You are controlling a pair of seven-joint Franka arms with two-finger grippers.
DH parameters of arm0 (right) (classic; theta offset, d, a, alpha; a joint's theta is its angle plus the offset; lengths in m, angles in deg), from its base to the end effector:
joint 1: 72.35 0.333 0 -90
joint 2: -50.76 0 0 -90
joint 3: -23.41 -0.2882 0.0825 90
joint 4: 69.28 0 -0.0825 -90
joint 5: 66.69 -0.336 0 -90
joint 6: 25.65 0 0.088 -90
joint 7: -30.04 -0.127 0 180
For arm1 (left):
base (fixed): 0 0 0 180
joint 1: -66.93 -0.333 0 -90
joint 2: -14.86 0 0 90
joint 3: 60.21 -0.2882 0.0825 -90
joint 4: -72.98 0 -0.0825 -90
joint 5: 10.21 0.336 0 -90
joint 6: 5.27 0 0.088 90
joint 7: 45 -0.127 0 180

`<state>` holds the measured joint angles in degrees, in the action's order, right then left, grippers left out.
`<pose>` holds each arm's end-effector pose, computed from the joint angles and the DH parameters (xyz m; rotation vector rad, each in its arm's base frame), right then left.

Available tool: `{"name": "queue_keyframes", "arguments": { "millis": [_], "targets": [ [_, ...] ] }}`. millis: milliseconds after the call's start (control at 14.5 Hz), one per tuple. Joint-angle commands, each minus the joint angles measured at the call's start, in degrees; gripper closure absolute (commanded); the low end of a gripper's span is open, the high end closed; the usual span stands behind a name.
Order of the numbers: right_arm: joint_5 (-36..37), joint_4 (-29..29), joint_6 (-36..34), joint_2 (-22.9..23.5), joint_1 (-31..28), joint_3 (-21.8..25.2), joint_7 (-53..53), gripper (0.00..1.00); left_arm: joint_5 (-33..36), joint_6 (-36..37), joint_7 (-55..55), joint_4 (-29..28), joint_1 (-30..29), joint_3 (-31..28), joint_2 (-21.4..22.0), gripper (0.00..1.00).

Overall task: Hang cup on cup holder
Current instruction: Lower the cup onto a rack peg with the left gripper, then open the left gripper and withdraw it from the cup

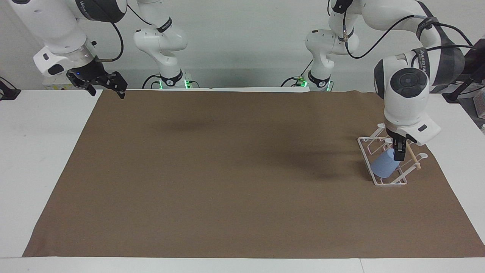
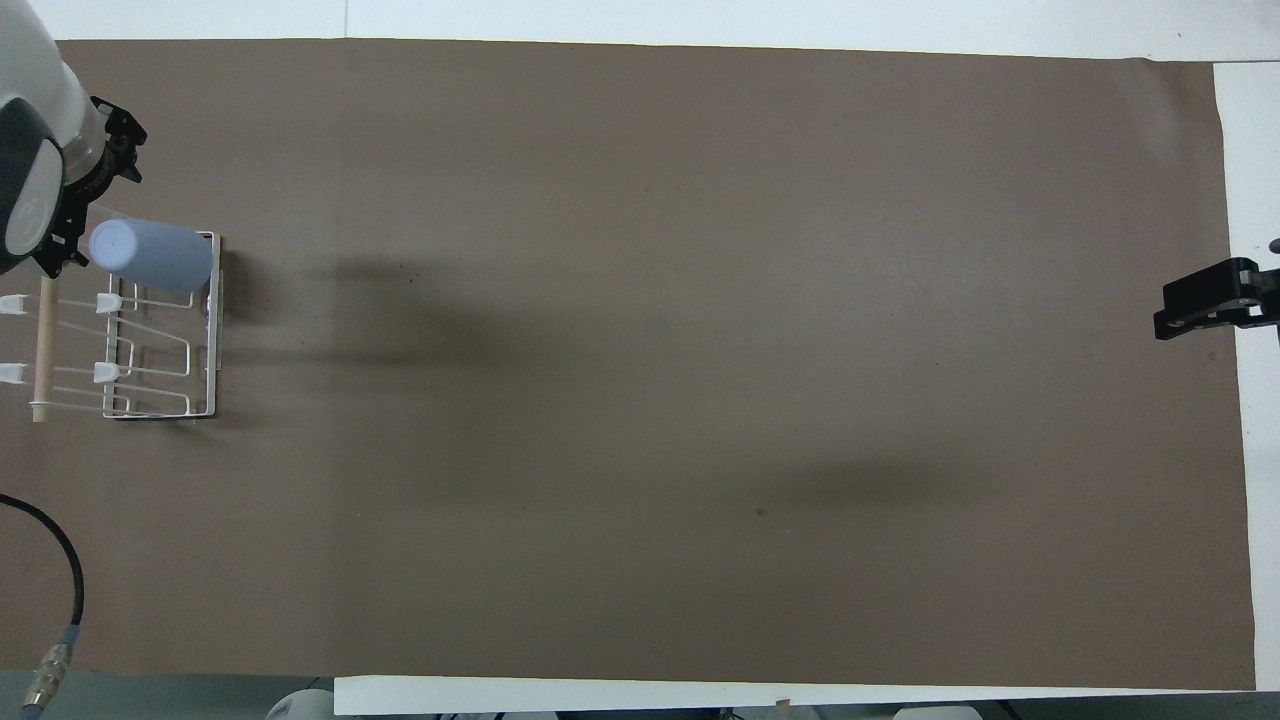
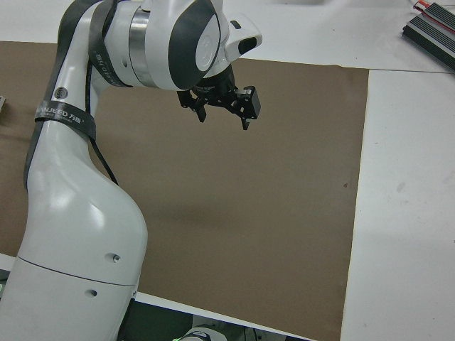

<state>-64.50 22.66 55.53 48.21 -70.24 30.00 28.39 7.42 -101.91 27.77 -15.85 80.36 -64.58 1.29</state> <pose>0.4718 -0.0435 0.5723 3.0994 -0.1701 -0.2244 0.5675 -0.0587 0.4733 -2.4398 -1.4285 -0.1935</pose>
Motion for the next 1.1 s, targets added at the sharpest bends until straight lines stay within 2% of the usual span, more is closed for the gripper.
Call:
{"name": "queue_keyframes", "arguments": {
  "millis": [0,275,757,894,1032],
  "targets": [
    [0.4,1.5,0.0,-1.3,0.1,0.0,1.0,0.01,-8.1,2.1,-9.5,0.0,-2.4,0.3,1.8,0.00],
    [0.4,1.5,0.0,-1.3,0.1,0.0,1.0,0.01,-13.7,6.4,-28.6,-0.2,-4.5,0.3,3.1,0.00],
    [0.4,1.5,0.0,-1.3,0.1,0.0,1.0,0.01,-16.9,8.4,-66.3,-0.2,-6.6,0.2,5.9,0.00],
    [0.4,1.5,0.0,-1.3,0.1,0.0,1.0,0.01,-17.0,8.3,-71.7,-0.1,-7.0,0.2,6.4,0.00],
    [0.4,1.5,0.0,-1.4,0.1,0.0,1.0,0.01,-16.8,7.9,-72.1,0.1,-7.1,0.4,6.5,0.00]
  ]
}}
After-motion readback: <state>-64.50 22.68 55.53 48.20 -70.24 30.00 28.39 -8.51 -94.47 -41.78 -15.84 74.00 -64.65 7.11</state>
